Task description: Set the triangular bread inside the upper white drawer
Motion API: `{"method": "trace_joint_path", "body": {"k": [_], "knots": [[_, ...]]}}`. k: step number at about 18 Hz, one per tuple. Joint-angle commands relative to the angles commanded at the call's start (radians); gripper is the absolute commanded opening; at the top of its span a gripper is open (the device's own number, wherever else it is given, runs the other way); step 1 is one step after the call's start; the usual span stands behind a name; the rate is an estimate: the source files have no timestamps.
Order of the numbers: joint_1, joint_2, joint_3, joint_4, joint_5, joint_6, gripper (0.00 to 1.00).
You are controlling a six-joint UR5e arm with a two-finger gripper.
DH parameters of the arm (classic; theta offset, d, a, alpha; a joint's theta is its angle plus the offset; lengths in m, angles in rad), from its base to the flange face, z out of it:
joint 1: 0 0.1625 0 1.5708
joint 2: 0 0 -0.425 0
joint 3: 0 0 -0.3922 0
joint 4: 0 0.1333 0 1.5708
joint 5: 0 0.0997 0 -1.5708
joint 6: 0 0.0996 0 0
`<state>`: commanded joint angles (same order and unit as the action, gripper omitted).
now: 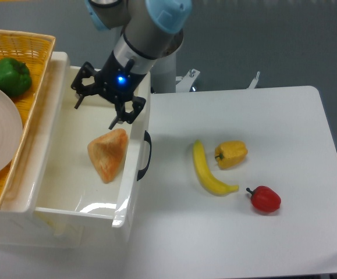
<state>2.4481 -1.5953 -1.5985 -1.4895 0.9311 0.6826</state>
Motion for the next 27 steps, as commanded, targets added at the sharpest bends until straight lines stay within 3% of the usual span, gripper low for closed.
{"method": "trace_joint_path", "body": {"k": [2,3,12,18,27], "knots": [[0.031,-0.002,0.009,0.002,0.000,0.005,0.88],[0.048,-0.002,0.014,0.002,0.000,0.011,0.94],[0.173,-0.012,0.018,0.026,0.026,0.127,1.00],[0.193,-0.044,0.018,0.063,0.149,0.170,1.00],[0.229,-0.066,0.014,0.092,0.348,0.411,1.00]]}}
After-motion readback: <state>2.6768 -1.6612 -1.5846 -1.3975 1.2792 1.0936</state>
